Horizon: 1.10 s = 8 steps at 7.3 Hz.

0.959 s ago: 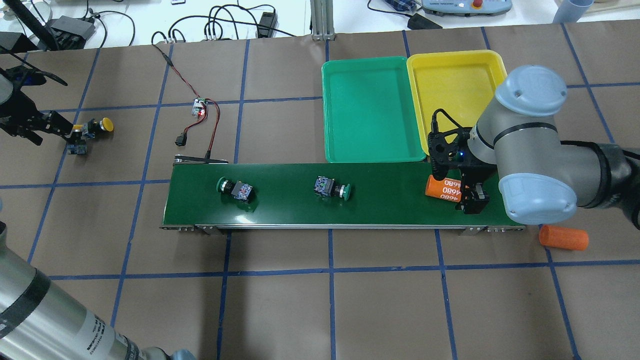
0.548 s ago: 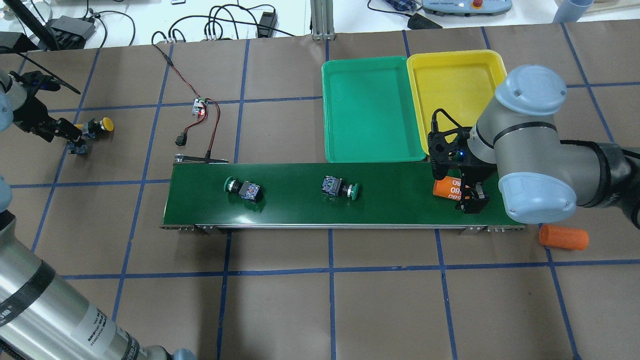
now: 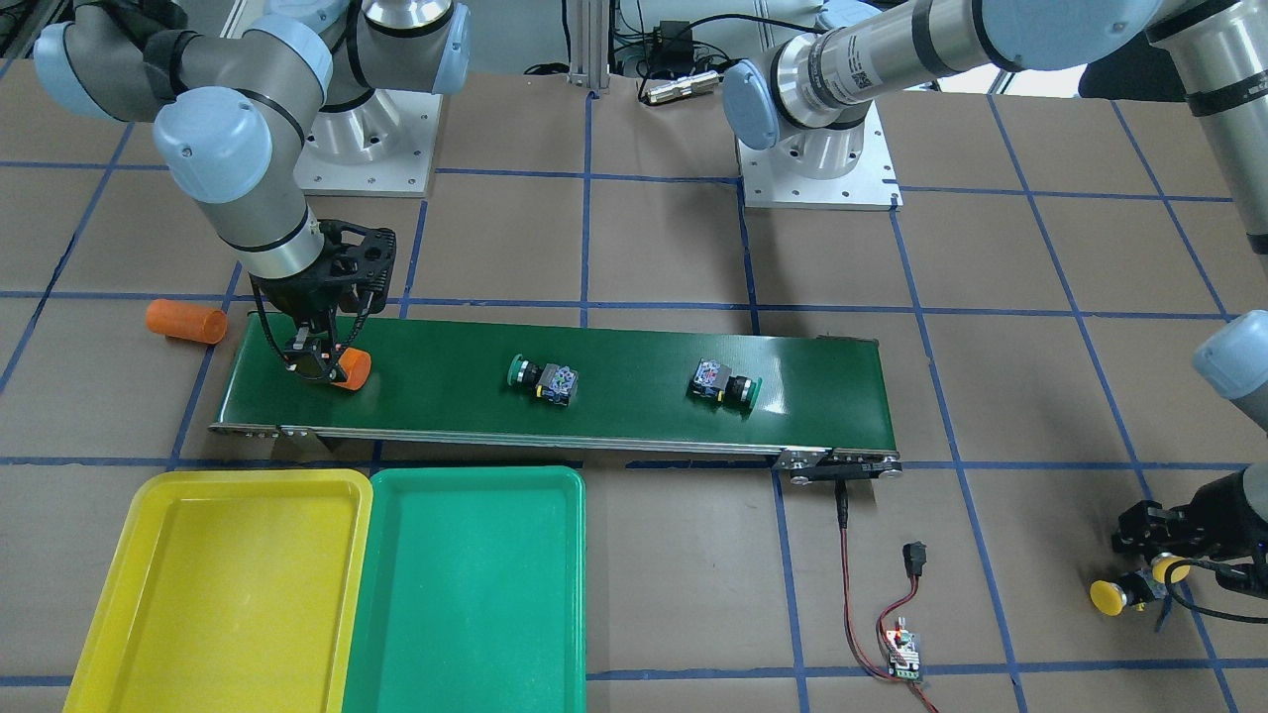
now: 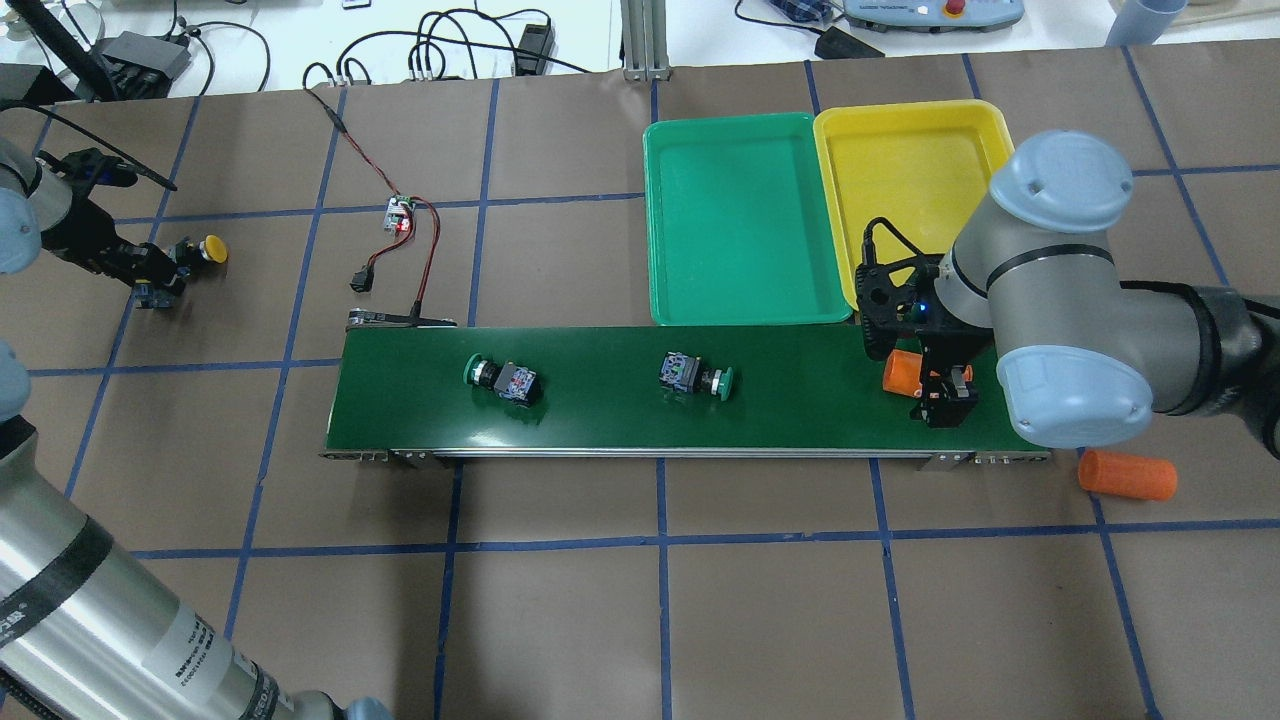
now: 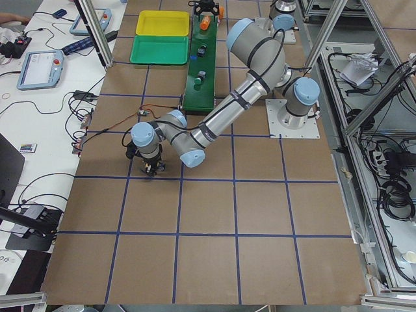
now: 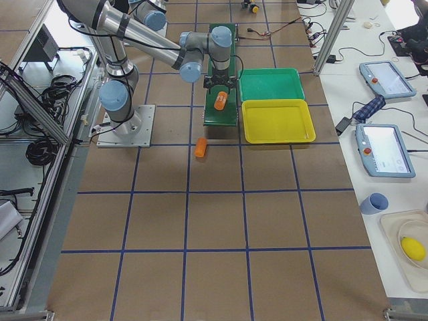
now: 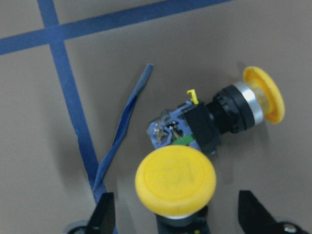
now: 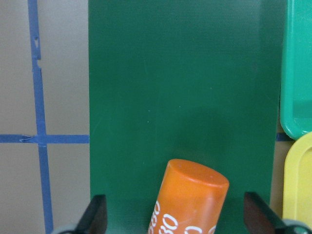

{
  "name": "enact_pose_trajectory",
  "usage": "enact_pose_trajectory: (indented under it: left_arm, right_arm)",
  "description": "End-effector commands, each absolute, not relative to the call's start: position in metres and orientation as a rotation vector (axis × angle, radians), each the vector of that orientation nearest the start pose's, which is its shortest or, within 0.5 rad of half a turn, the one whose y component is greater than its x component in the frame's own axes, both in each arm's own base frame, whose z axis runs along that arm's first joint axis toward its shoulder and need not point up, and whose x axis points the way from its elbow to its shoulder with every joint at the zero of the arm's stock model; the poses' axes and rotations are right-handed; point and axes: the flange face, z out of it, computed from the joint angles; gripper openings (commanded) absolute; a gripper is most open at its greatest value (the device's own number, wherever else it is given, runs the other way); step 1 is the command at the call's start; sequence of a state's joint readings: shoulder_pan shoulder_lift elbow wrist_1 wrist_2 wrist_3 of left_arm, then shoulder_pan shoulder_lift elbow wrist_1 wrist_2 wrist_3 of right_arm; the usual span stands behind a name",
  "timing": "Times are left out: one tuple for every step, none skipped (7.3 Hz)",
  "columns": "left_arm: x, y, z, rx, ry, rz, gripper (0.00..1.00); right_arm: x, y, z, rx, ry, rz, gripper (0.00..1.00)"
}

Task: Sort buttons by color to trays
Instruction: 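Grasp a yellow push-button with the left gripper and carry it to the belt start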

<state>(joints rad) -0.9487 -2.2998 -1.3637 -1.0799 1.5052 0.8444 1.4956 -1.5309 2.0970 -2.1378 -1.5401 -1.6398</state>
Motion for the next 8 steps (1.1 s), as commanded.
enact_pose_trajectory:
  left_arm:
    - [0.306,-0.662,0.181,0.347,3.194,-0.013,0.2]
    - [0.308,-0.66,0.187,0.339,3.177,0.006,0.1]
    - [0.307,-0.658,0.196,0.319,3.169,0.008,0.05]
    - [0.303,-0.654,0.202,0.22,3.19,0.052,0.04]
    - [0.295,-0.649,0.212,0.11,3.211,0.091,0.02]
    - [0.286,-0.641,0.219,-0.01,3.214,0.106,0.02]
    - [0.267,-0.622,0.231,-0.229,3.238,0.18,0.02]
    - [0.247,-0.601,0.254,-0.5,3.227,0.208,0.02]
  right_arm:
    - [0.102,-0.457,0.275,-2.196,2.213,-0.032,1.0]
    - [0.102,-0.457,0.275,-2.198,2.212,-0.031,1.0]
    - [0.102,-0.458,0.275,-2.196,2.213,-0.032,1.0]
    - [0.102,-0.457,0.275,-2.196,2.213,-0.031,1.0]
    - [0.102,-0.458,0.275,-2.194,2.215,-0.031,1.0]
    - [0.102,-0.457,0.275,-2.196,2.213,-0.031,1.0]
    - [0.102,-0.457,0.275,-2.196,2.213,-0.031,1.0]
    - [0.102,-0.457,0.275,-2.196,2.213,-0.031,1.0]
